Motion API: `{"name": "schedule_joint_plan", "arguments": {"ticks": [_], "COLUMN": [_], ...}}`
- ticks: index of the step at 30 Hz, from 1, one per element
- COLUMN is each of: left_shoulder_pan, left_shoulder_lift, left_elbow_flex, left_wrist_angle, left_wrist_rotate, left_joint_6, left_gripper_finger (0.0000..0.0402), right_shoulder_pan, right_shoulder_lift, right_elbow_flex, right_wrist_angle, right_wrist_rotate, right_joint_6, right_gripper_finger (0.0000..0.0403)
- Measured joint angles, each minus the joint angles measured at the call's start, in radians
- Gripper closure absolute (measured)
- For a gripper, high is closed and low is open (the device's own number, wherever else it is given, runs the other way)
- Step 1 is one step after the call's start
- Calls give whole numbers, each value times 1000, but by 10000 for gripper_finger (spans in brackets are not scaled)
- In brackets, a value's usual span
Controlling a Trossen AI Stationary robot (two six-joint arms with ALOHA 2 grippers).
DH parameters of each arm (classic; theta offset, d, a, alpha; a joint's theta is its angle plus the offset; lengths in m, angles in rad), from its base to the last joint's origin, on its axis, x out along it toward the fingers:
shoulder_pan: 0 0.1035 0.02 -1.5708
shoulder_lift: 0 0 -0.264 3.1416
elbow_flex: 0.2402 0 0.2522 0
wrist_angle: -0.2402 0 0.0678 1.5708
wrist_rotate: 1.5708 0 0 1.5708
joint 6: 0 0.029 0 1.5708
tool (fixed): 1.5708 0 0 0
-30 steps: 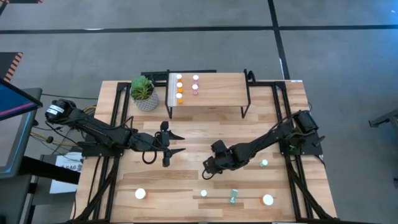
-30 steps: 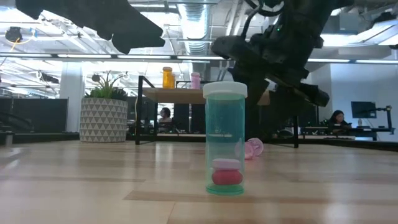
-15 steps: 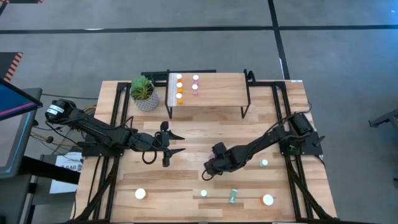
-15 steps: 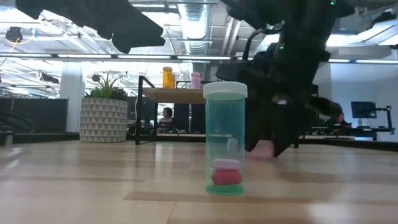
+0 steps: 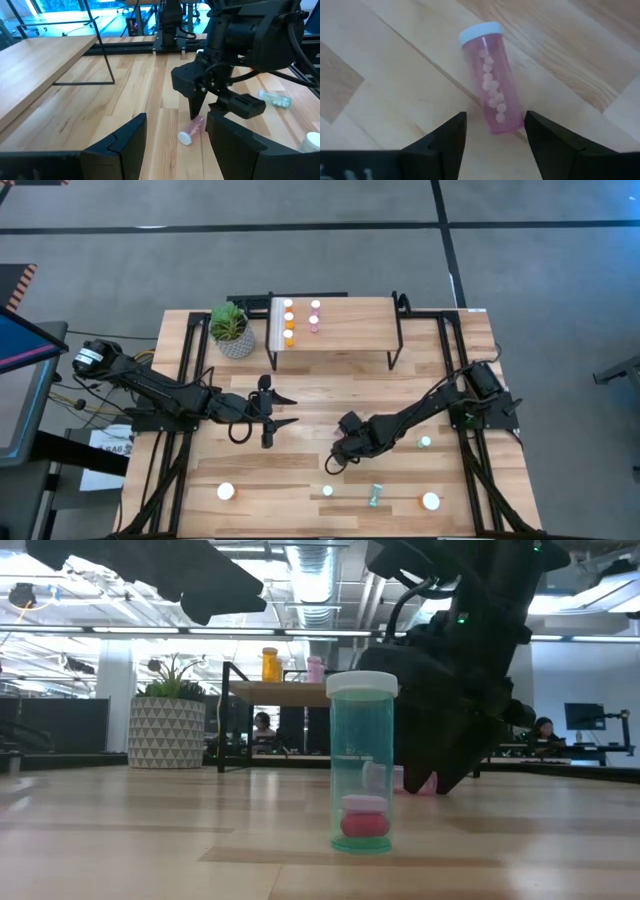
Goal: Pick and place medicine bottles onto shelf by color
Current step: Put the pink pill bottle on the shelf aligned with the other pink pill bottles
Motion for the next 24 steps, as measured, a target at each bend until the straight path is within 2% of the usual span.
{"name": "schedule_joint_plan", "arguments": {"ticks": [12,21,24], "left_shoulder_pan": [0,0,0], "left_shoulder_lift": [0,0,0], "left_elbow_flex": [0,0,0], "left_wrist_angle": [5,9,43], "left_wrist_rotate": [0,0,22], "left_joint_6": [0,2,7], "left_gripper_finger": [207,207,207], "right_shoulder_pan": [-1,11,17], "right_shoulder_lift": [-4,-32,-52], "right_elbow_flex": [-2,-2,-3], "right_wrist_angle": [-5,64,94], "right_wrist_rotate": [17,86,141], "right_joint_6": [-62,-122,-156], "right_gripper_finger": [285,284,281]}}
